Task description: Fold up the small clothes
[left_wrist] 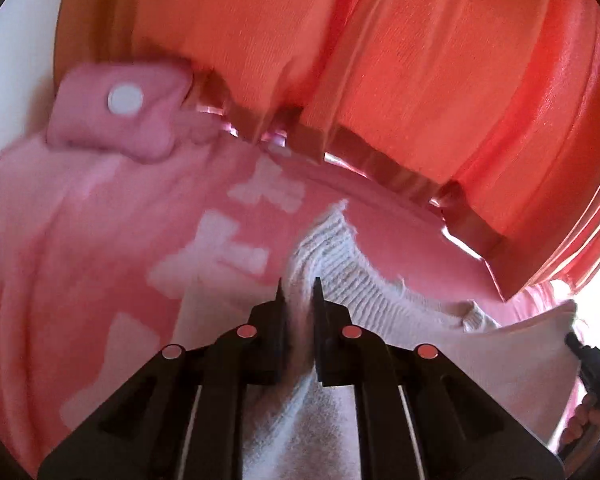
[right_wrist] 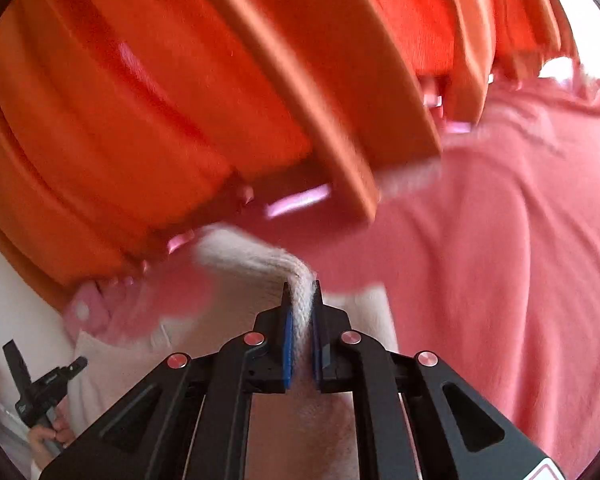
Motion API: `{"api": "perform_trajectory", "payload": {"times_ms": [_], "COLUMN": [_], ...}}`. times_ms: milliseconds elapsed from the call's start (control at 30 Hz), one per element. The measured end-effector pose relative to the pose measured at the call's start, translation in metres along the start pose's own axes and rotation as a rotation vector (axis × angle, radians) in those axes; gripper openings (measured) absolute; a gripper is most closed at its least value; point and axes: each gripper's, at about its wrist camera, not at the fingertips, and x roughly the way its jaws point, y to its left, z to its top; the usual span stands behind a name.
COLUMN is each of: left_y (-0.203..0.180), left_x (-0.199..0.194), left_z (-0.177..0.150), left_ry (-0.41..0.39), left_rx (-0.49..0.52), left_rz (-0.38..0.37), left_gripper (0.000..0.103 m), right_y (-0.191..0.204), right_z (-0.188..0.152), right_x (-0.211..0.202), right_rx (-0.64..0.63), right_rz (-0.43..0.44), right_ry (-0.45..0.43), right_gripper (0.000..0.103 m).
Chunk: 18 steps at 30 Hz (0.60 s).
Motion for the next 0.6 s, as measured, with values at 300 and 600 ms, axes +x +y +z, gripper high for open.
{"api": "perform_trajectory", "payload": {"times_ms": [300, 600], "left_y": [0.009, -0.021], "left_x": [0.045, -0.023], "left_z": [-0.014, -0.024], "left_ry": [0.136, 0.015], "left_rx": [-0.004, 0.072], "left_rz": [0.114, 0.027], "left_gripper": [0.016, 0.043], "right_y": [-0.022, 0.031], "right_z": [-0.007, -0.023], "right_x": [0.036, -0.022], "right_rx": [0.044, -0.117], "right_rz": [-0.067, -0.028], "right_ry": [0.134, 0.016], "right_gripper": [0.009, 0.018]}}
